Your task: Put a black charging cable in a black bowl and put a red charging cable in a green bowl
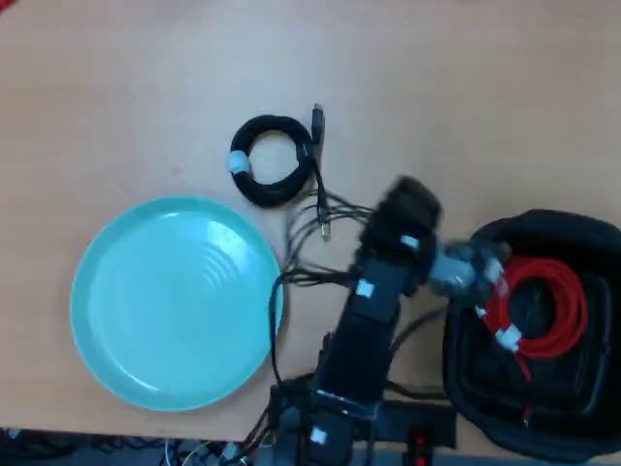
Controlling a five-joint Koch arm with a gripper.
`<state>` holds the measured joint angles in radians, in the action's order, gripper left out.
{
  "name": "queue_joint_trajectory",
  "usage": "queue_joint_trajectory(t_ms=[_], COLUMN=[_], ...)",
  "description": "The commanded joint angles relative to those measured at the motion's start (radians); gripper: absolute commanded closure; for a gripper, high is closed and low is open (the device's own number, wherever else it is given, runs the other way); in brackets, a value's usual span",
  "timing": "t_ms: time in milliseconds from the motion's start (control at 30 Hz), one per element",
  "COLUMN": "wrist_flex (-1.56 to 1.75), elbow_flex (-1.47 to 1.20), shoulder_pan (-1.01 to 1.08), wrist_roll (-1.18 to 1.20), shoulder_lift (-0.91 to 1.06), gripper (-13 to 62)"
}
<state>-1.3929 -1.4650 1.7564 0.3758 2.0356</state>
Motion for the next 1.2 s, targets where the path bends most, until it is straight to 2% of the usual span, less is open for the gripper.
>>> queue_joint_trajectory(t_ms=[0,133,300,433,533,700,933,1167], wrist_flex=[0.097,0.135,0.173,0.287,0.322,0.321,0.322,0.325], elbow_flex=[0.038,0.031,-0.061,-0.078,-0.069,-0.081,-0.071,-0.083], shoulder_pan=[-0.192,-0.428,-0.525,-0.687,-0.706,-0.733,-0.761,-0.782], wrist_roll=[0.002,-0.011,-0.005,-0.011,-0.012,-0.006,0.005,-0.005], shoulder_lift=[0.000,-0.031,-0.155,-0.394,-0.529,-0.555,-0.555,-0.623], gripper=[44.2,43.9,40.5,39.0,38.9,38.2,23.3,22.5])
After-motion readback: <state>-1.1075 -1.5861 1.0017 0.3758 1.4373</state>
